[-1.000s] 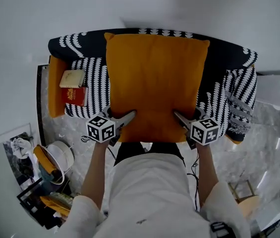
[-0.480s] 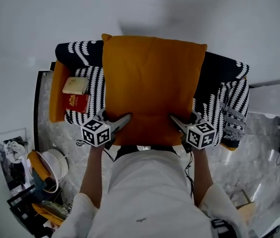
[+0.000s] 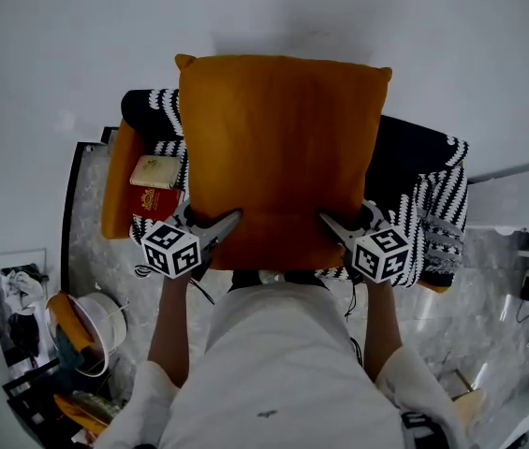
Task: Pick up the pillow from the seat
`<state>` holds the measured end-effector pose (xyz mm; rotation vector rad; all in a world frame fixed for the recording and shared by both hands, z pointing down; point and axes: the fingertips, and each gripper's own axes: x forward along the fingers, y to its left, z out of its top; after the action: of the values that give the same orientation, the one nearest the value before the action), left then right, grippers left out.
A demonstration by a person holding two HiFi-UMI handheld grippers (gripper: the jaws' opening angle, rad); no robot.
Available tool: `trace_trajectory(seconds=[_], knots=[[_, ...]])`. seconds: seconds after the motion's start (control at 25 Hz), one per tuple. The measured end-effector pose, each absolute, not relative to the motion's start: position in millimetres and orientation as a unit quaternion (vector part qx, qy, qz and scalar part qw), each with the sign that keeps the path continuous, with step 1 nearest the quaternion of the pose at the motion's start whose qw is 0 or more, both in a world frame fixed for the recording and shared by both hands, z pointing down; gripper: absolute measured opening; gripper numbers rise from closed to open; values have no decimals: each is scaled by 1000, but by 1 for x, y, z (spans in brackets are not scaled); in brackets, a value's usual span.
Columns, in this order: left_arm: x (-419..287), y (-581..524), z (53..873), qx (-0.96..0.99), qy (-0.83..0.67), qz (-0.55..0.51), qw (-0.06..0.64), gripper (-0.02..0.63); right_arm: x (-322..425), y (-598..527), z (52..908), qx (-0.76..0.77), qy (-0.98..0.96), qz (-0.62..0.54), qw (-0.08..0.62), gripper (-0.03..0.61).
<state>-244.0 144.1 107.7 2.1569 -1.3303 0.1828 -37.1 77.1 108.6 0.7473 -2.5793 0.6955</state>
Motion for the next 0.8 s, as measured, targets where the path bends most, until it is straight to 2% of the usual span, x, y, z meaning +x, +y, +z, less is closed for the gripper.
trace_trajectory(seconds=[0.48,0.8], knots=[[-324,180,80,814,-518,39,258,342,-119,106,74,256,-930,193,181,314],[-350,187,74,819,-519,37,242,339,-146,114,70,267,-930,182,177,296]])
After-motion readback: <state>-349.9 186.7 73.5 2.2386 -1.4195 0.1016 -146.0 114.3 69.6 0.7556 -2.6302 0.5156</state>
